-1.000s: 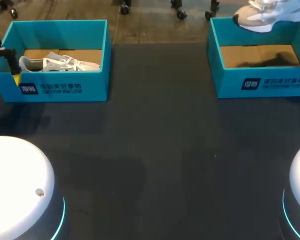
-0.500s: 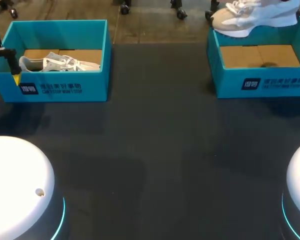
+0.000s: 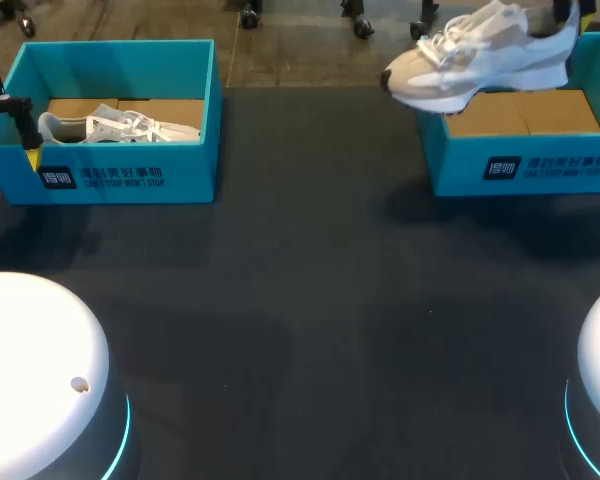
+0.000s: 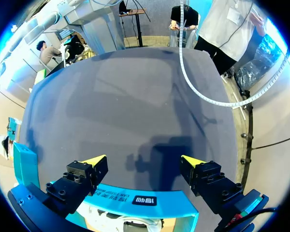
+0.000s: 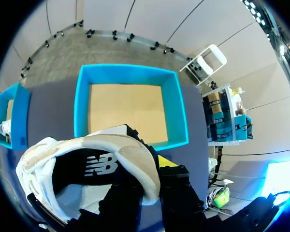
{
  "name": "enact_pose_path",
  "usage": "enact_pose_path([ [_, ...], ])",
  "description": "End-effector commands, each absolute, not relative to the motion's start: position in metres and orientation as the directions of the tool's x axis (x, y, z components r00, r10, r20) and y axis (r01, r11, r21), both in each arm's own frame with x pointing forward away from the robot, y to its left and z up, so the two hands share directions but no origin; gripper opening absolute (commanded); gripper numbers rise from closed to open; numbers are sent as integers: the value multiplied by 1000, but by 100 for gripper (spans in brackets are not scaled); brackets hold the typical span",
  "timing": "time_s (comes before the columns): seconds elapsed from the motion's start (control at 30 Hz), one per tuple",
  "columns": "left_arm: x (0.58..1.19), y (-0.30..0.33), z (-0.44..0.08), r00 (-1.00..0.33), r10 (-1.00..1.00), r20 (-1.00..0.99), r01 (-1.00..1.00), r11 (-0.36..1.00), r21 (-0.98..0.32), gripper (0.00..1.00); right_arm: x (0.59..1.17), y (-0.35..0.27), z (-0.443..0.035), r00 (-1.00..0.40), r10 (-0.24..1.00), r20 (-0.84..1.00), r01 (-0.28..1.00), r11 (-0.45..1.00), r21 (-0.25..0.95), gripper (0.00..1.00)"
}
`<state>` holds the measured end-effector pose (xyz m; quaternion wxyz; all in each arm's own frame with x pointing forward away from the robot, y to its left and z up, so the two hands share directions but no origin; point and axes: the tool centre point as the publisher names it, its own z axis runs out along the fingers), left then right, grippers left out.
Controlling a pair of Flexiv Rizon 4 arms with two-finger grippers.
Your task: Take the shoe out of the shoebox, open the shoe tongue, remove and reinsert the insole, then place the shoe into the shoebox
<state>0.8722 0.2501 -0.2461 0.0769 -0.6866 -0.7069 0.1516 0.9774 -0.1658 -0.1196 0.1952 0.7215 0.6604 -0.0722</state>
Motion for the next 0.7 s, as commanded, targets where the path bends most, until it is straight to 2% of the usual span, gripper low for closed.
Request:
enact_pose_path([
  [0.03,871,250,-246,-45,994,-97,949,12,-316,100,949,-149,-124,120,926,-357,967,-28,255,0],
  [0.43,871,250,-246,-45,994,-97,949,12,-316,100,905,-95,-124,35,914,-403,960,81,267,0],
  [0.7,871,250,-246,-45,994,-97,949,12,-316,100,884,-61,-130,19,917,-399,974,74,216,0],
])
